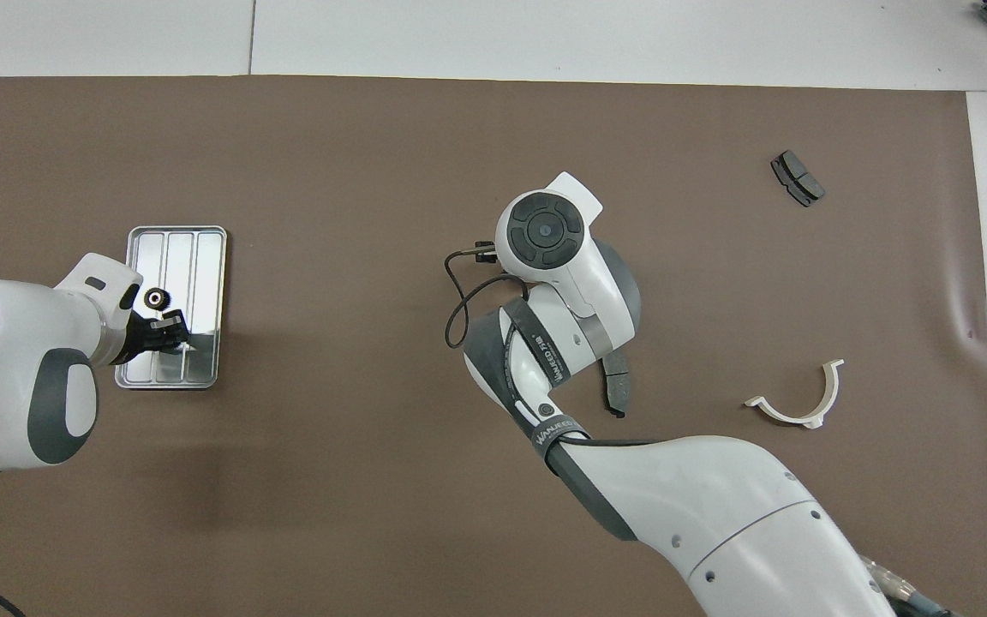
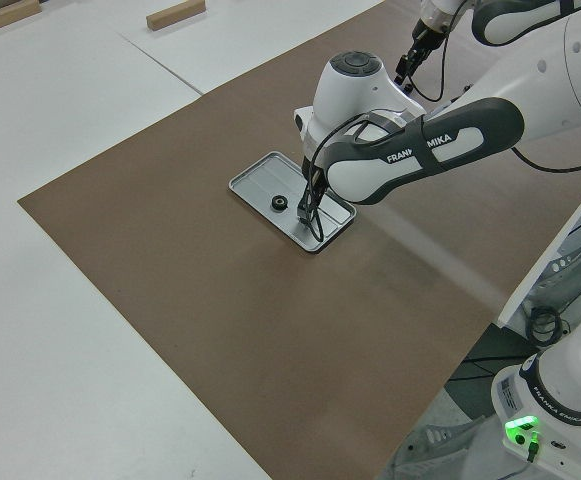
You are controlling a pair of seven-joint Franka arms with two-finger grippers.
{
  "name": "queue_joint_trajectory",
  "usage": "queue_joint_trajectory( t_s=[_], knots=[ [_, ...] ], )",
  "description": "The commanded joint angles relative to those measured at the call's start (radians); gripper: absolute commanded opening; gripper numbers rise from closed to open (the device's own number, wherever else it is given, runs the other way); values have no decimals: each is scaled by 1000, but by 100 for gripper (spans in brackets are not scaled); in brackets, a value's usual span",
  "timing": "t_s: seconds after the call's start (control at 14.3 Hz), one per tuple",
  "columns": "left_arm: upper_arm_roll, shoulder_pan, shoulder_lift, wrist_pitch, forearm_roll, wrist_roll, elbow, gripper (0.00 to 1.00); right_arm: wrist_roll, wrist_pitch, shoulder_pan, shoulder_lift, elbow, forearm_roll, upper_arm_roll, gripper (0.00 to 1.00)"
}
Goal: Place bearing gear from tray to pile
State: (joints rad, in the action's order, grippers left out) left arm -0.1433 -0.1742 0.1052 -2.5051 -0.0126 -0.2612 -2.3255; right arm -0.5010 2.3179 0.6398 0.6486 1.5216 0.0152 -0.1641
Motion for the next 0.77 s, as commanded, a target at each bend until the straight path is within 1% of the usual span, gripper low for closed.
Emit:
queue_joint_trajectory(
  t_s=[0.0, 0.07, 0.28, 0.42, 0.49, 0.56, 0.7],
  knots=[
    [-4, -4, -13, -15, -4, -6, -9, 0, -22, -29, 9, -23, 29, 9, 6, 52],
    [-4, 2, -15, 11, -6, -1, 20, 0, -22, -31, 9, -27, 38, 9, 6, 52],
    [-5, 31, -18, 197, -9, -3, 165, 0, -22, -41, 11, -33, 57, 8, 8, 51],
    [-10, 56, -16, 334, -9, -7, 289, 0, -22, -70, 11, -43, 60, 8, 8, 46],
    [-13, 76, -16, 383, -7, -15, 334, 0, -22, -72, 11, -43, 60, 8, 8, 42],
    [-13, 106, -15, 420, -6, -18, 371, 0, -22, -71, 11, -43, 58, 6, 8, 40],
    [-15, 142, -16, 437, -6, -55, 383, 0, -22, -69, 14, -41, 58, 3, 8, 33]
  ],
)
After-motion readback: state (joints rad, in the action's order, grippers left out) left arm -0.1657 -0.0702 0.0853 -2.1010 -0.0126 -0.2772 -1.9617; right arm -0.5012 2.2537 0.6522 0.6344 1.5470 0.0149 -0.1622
